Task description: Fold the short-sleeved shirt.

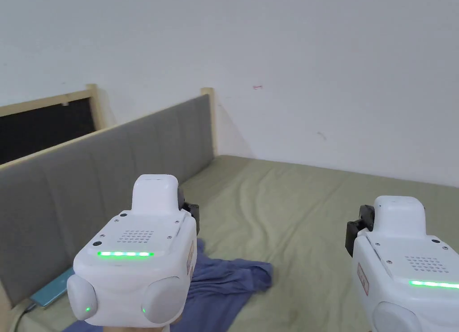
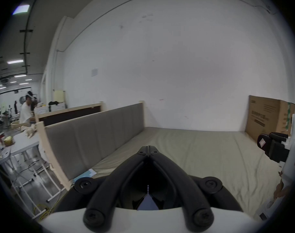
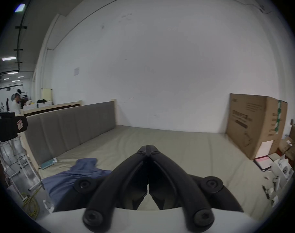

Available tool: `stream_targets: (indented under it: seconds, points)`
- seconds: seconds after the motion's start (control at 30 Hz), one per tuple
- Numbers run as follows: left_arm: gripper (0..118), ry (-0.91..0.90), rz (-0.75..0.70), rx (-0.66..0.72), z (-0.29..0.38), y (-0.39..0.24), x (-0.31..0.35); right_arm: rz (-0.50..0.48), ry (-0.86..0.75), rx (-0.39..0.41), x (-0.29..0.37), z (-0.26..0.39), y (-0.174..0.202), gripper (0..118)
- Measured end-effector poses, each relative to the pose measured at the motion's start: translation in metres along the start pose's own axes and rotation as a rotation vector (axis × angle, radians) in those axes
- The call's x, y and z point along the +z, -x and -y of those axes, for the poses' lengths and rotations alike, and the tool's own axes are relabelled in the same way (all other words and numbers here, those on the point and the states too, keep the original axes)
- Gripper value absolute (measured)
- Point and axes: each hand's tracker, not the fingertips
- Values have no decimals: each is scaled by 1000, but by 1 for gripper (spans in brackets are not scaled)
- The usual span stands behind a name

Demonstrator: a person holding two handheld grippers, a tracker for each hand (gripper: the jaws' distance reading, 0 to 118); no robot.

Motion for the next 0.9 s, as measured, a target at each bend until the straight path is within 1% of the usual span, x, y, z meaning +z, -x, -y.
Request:
stream_targets:
  seconds: [0.17,0.3,0.37,0.4,0.5,0.57,0.6,0.63,0.67,0.7,0.73,0.8,0.83,0.9]
  points:
    - [0,34,-87,27,8,35,6,-72,18,23,-6,3,32,0]
    - [0,92,-109,30,20,43,-7,-97,47,20,-12,9,40,0]
    - [0,179,-100,32,31,43,-25,-98,62,19,-15,14,42,0]
    - [0,248,-72,23,38,44,-41,-98,74,18,-16,15,42,0]
    - [0,449,5,64,74,48,-98,-96,107,23,-22,24,43,0]
    - [0,531,4,151,100,52,-132,-89,126,33,-28,31,42,0]
    - [9,565,-1,159,110,53,-146,-84,137,40,-31,34,42,0]
    - [44,599,24,195,123,54,-163,-77,151,47,-34,38,41,0]
    - [73,649,36,183,135,53,-178,-70,166,52,-37,41,40,0]
    - [95,705,45,157,144,50,-192,-66,176,54,-40,44,39,0]
    - [109,754,55,131,156,46,-207,-55,191,58,-44,48,37,0]
    - [110,793,43,73,170,36,-219,-44,216,58,-52,55,33,0]
    - [110,772,45,76,177,33,-228,-38,233,58,-57,59,30,0]
    - [110,796,49,73,191,28,-244,-23,267,49,-68,66,25,0]
